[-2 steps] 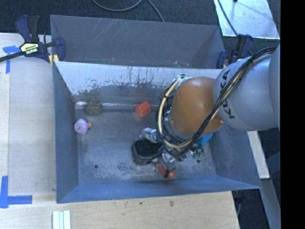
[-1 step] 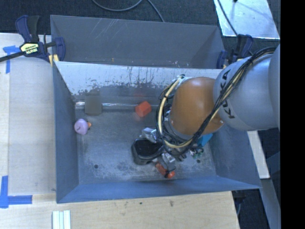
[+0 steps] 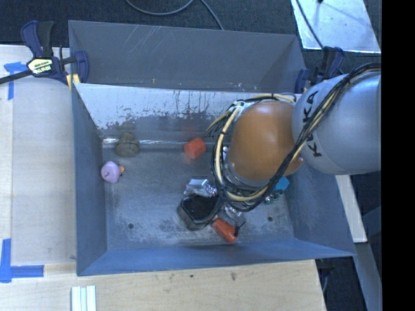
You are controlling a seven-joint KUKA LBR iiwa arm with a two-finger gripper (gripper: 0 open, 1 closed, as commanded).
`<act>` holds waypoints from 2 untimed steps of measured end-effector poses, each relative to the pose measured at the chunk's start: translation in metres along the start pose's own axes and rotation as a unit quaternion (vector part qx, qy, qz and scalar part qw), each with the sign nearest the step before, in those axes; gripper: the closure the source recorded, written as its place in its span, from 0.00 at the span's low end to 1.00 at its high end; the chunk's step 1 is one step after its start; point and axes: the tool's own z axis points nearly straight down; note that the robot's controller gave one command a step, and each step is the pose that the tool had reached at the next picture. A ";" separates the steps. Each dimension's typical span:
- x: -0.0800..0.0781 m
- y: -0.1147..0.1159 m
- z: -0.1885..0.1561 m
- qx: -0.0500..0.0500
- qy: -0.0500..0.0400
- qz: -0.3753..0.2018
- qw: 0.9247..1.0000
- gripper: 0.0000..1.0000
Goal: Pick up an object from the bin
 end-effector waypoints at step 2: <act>-0.004 0.002 0.001 0.001 0.000 -0.114 0.994 1.00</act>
Offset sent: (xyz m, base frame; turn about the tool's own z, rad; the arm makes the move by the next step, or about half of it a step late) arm 0.0009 0.0055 -0.0027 -0.2307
